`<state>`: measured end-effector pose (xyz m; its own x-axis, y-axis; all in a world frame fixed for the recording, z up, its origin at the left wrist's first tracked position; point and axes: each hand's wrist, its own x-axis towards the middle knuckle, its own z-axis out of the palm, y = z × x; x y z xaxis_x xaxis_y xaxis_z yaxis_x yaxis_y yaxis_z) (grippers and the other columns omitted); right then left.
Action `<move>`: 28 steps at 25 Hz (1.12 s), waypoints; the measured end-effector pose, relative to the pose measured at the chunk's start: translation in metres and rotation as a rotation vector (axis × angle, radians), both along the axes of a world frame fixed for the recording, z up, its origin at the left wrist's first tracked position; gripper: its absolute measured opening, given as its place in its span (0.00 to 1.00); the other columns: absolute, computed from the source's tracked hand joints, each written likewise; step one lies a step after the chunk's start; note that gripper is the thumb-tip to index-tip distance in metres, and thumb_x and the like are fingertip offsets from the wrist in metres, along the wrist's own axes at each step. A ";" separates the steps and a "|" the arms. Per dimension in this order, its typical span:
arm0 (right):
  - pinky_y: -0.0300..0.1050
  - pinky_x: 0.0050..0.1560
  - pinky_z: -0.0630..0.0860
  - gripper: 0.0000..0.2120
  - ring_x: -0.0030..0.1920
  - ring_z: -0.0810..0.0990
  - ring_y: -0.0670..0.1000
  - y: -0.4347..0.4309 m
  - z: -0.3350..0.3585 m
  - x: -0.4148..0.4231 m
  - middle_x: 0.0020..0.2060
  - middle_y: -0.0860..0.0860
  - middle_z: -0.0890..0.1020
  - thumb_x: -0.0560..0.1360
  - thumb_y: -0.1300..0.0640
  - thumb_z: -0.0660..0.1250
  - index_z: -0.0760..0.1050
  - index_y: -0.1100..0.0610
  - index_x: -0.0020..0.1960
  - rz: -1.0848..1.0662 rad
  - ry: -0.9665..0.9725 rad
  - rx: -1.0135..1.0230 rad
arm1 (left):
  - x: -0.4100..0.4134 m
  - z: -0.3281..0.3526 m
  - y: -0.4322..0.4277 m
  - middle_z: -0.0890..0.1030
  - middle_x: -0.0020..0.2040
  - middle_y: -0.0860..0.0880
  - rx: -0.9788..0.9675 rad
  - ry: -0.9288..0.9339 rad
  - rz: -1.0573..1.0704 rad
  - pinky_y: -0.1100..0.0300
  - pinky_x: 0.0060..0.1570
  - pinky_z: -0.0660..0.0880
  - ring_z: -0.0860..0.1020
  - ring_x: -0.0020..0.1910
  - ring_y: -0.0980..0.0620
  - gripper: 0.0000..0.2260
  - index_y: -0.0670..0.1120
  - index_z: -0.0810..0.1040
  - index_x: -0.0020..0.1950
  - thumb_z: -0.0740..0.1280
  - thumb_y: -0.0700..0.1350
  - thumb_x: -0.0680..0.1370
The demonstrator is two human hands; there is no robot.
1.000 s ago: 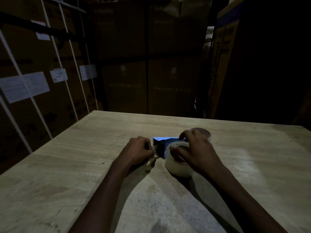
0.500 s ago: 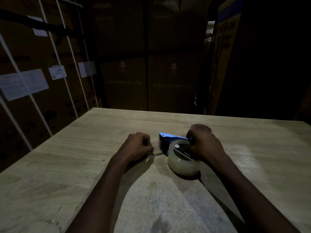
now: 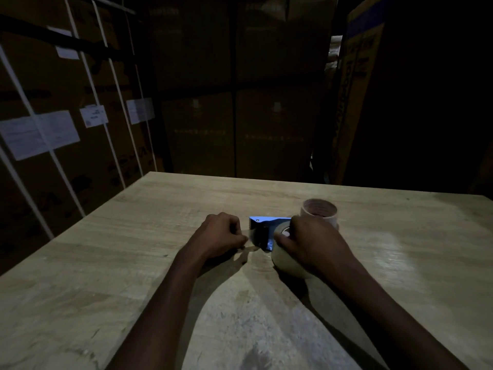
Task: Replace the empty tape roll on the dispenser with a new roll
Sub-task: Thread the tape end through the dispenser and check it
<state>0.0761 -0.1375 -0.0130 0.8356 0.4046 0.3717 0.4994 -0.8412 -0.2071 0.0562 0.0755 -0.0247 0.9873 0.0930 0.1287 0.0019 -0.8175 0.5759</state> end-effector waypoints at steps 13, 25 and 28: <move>0.43 0.37 0.62 0.15 0.43 0.79 0.55 0.009 -0.019 -0.012 0.41 0.53 0.81 0.69 0.43 0.58 0.71 0.55 0.41 -0.034 -0.071 -0.088 | 0.003 -0.003 0.001 0.82 0.31 0.52 -0.035 -0.032 0.003 0.58 0.34 0.76 0.80 0.33 0.58 0.09 0.51 0.77 0.30 0.73 0.46 0.69; 0.44 0.37 0.64 0.16 0.45 0.79 0.55 0.010 -0.023 -0.011 0.45 0.54 0.82 0.74 0.45 0.57 0.72 0.57 0.49 -0.052 -0.087 -0.119 | 0.002 -0.015 -0.007 0.82 0.40 0.55 -0.140 -0.158 0.047 0.56 0.39 0.78 0.80 0.40 0.57 0.02 0.52 0.80 0.38 0.70 0.49 0.71; 0.44 0.37 0.64 0.16 0.45 0.79 0.55 0.011 -0.024 -0.012 0.45 0.54 0.82 0.74 0.45 0.58 0.72 0.57 0.49 -0.061 -0.088 -0.105 | 0.002 -0.017 -0.007 0.83 0.43 0.56 -0.166 -0.170 0.049 0.53 0.40 0.80 0.81 0.39 0.58 0.03 0.53 0.80 0.40 0.71 0.51 0.70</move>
